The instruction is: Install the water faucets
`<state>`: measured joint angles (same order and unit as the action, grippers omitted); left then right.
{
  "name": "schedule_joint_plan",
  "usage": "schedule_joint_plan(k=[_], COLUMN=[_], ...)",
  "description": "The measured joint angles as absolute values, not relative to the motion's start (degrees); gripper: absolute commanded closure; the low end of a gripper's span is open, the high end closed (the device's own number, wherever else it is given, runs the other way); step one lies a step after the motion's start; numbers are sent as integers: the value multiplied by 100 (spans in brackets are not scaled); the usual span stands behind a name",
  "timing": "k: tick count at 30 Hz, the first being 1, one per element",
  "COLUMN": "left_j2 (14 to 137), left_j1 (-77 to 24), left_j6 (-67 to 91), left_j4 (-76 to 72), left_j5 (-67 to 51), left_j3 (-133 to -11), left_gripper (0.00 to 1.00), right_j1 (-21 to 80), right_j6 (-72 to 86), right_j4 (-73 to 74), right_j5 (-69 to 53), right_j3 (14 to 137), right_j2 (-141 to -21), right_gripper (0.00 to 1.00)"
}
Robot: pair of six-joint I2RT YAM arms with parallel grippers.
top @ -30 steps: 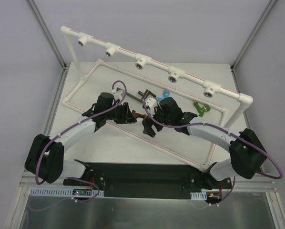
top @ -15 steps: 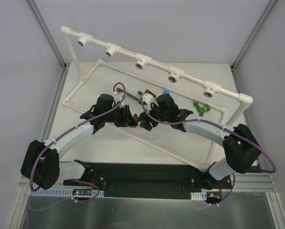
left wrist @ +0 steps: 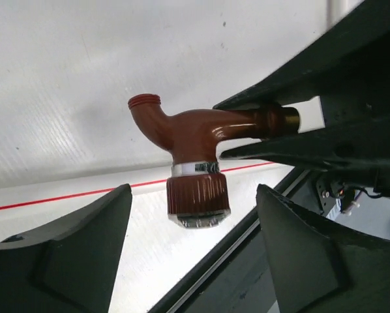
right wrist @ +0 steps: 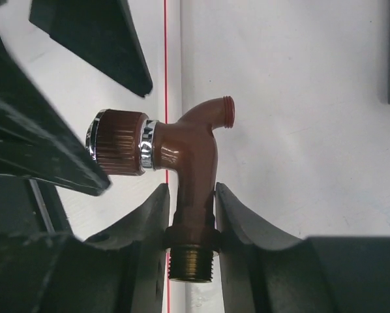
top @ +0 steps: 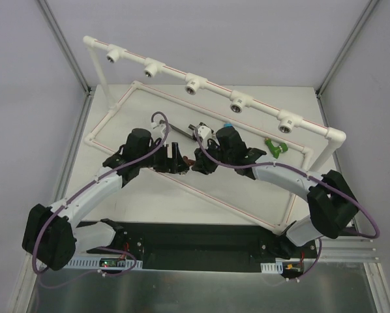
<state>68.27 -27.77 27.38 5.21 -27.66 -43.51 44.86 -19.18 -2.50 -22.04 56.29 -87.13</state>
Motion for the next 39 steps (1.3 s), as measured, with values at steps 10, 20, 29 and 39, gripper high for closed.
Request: schedule_joint_plan(k=[10,20,29,39], left_j2=[4379,3120,3610,4429], left_j1=[-2779,-2779,-2834,-3350], left_j6=[725,-1653,-2961,-3389], left_j4=[331,290,322,-56], left_j5=[-2071,-2834,-3813,-3999], left_j3=[-4285,-3597,-3623,-4047], left_gripper=[1,1,1,20], right_j1=[3988,3994,4025,4178], right_j6=[-786,104,342,495], right_j4=[-279,-279,-279,-342], right_j5=[-2818,-3387,-4038,-4464], right_j3=[5629,5629,5658,5732], right_j2=[-7970,-7526,-7343,-7330], right_gripper=[98,98,98,98])
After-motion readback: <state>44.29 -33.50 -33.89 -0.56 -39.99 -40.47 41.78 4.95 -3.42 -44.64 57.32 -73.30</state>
